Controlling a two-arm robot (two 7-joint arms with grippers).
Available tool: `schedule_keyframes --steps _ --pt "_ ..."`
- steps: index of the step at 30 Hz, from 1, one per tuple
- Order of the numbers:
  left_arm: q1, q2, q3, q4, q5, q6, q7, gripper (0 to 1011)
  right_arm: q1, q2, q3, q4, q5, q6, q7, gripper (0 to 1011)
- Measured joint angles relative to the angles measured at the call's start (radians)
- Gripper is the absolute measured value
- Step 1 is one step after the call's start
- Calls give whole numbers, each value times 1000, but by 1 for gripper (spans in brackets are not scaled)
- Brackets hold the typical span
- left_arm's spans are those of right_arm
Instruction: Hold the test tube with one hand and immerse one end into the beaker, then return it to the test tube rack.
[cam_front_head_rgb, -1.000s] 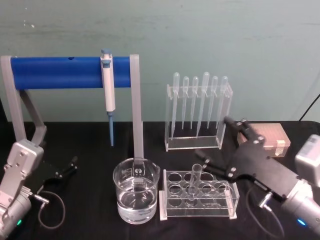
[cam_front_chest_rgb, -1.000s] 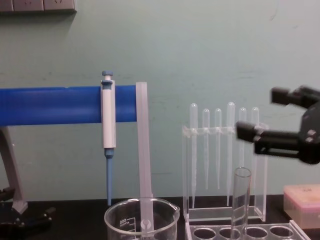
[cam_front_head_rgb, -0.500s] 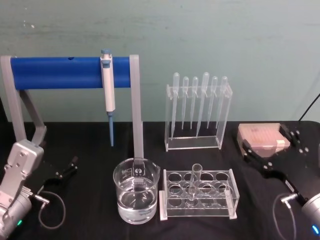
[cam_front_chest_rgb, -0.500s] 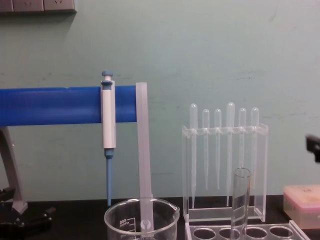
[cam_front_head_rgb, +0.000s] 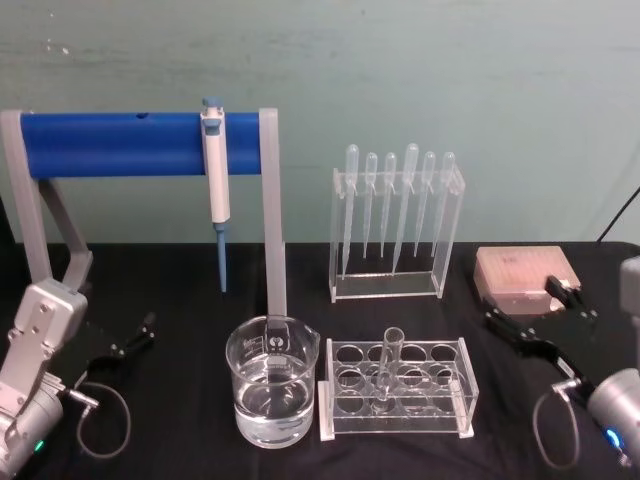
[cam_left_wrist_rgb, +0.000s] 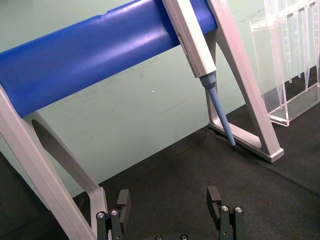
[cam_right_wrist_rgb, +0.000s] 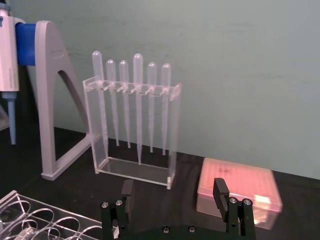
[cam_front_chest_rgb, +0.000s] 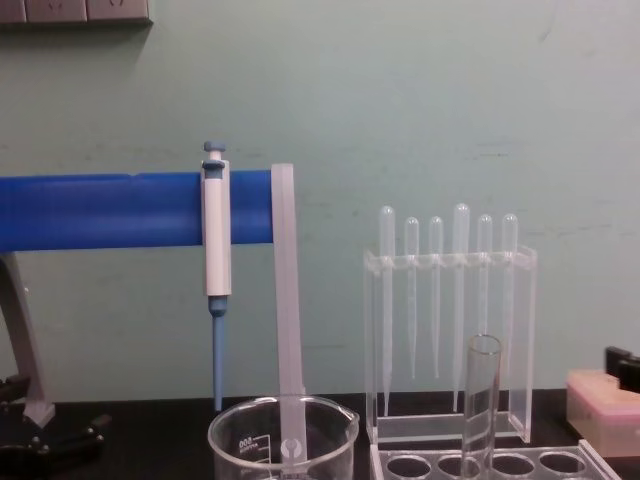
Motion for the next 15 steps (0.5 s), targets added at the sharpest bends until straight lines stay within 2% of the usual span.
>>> schedule_keyframes --steps 8,15 --pt "0 0 0 0 0 0 0 1000 93 -24 -35 97 -11 18 71 1002" --pt "0 0 0 0 0 0 0 1000 180 -47 -72 185 -45 35 116 1000"
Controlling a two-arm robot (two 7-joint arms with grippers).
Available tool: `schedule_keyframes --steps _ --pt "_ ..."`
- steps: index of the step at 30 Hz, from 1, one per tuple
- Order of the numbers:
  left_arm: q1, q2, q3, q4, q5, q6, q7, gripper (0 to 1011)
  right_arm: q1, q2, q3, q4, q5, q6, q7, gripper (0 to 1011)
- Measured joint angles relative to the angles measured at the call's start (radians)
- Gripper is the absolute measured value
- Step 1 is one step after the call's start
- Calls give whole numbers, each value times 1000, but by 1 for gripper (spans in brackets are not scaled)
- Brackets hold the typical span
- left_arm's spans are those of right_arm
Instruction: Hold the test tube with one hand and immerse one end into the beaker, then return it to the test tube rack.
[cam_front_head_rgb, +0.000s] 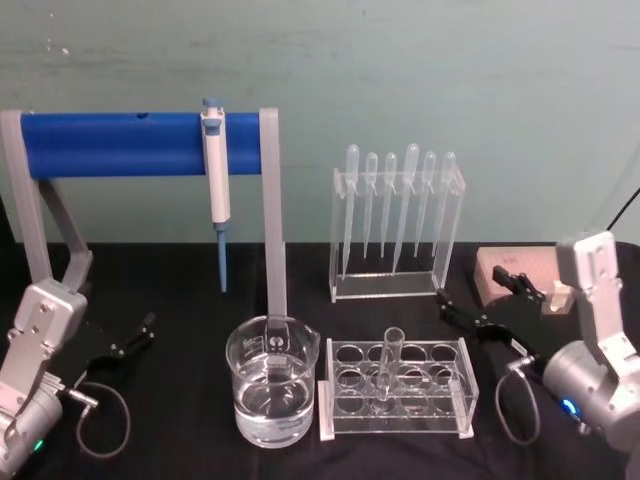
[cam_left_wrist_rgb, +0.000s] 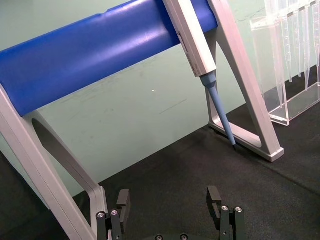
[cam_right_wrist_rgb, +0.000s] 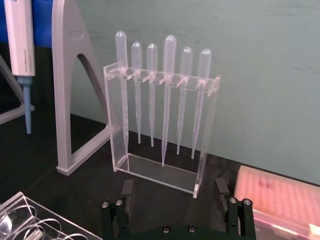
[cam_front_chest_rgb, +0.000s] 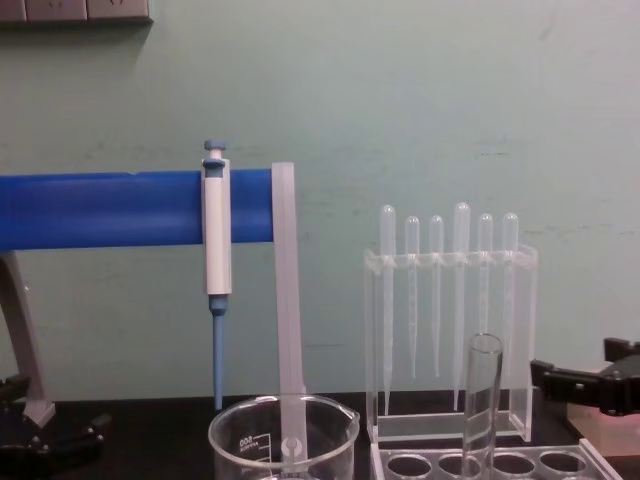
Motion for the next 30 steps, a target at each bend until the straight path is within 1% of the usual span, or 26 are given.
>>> schedule_keyframes --steps 6,9,30 --pt "0 0 0 0 0 0 0 1000 42 -16 -21 47 -9 -2 30 1002" --pt "0 0 0 0 0 0 0 1000 73 -20 -44 87 -11 -13 70 1002" --pt "0 0 0 0 0 0 0 1000 63 -19 -36 72 -11 -12 57 1002"
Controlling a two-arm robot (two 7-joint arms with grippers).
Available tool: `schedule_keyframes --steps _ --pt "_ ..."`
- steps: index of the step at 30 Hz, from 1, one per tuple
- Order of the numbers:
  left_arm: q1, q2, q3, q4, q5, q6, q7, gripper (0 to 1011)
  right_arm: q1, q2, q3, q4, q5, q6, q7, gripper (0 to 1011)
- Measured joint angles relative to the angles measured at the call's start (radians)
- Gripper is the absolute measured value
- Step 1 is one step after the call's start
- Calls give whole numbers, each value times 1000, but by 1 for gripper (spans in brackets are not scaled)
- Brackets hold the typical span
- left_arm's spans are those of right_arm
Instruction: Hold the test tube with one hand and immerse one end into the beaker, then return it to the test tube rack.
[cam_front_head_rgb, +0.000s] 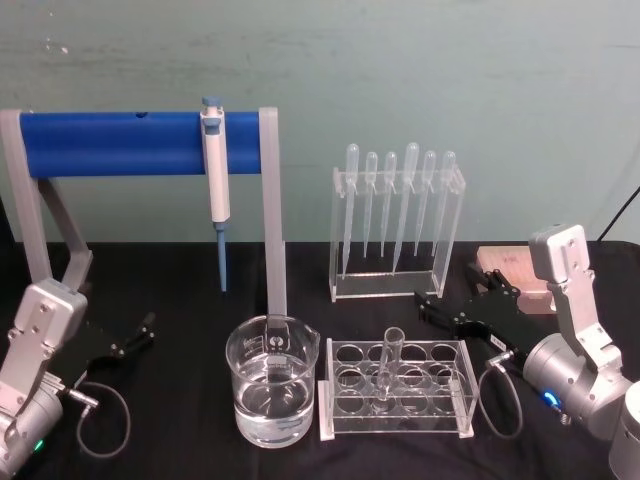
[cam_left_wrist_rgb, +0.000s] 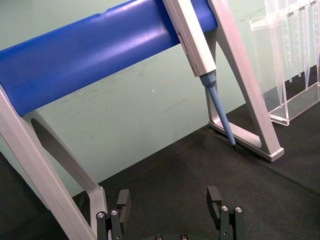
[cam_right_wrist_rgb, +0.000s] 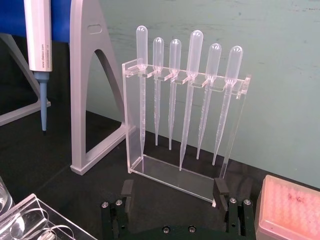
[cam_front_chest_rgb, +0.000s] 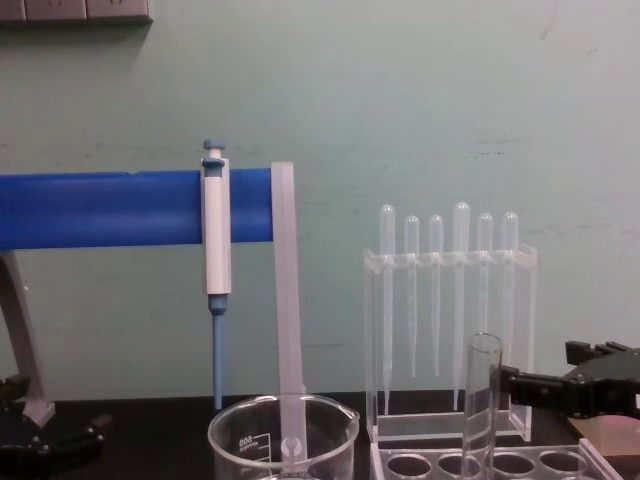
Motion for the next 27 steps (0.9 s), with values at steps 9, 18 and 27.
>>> schedule_keyframes --steps 9,18,27 --pt "0 0 0 0 0 0 0 1000 -1 0 1 -2 0 1 -2 1002" --pt "0 0 0 0 0 0 0 1000 -2 0 2 -3 0 1 -3 1002" --pt "0 0 0 0 0 0 0 1000 -2 0 2 -3 0 1 -4 1002"
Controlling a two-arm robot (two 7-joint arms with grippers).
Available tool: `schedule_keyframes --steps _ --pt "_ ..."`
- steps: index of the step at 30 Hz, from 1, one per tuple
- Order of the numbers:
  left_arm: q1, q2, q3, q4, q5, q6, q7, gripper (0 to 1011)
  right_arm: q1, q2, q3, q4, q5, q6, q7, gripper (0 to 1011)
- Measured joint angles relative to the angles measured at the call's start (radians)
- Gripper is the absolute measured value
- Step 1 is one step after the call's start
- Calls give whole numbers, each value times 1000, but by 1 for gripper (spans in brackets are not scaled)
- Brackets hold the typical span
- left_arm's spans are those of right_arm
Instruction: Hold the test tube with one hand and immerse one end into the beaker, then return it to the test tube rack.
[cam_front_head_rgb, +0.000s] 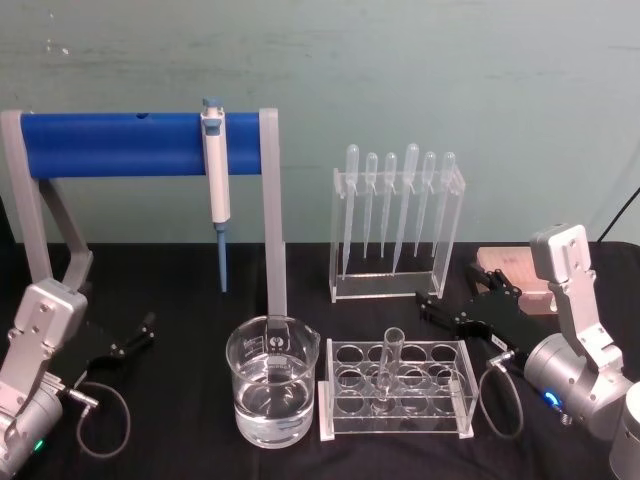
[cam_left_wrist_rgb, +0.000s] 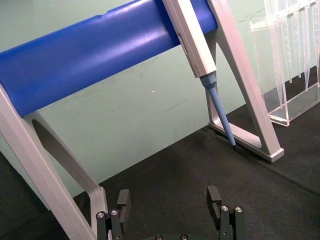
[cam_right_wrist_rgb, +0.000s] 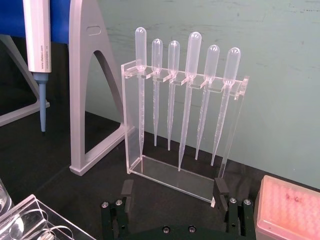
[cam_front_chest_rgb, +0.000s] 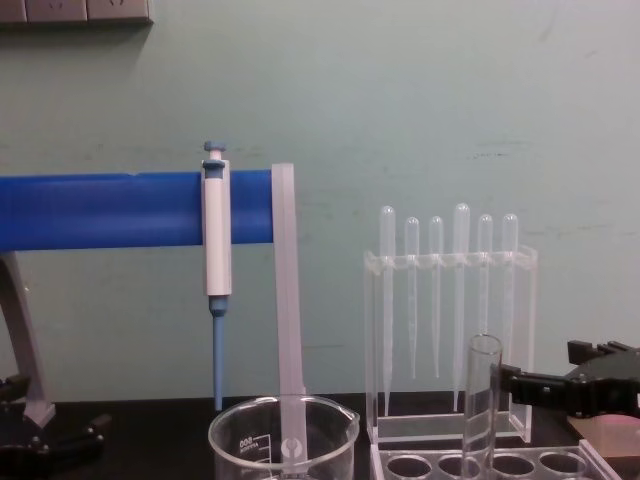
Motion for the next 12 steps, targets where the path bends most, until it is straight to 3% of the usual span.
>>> schedule_keyframes --steps 12 --pt "0 0 0 0 0 0 0 1000 0 0 0 0 0 0 0 1002"
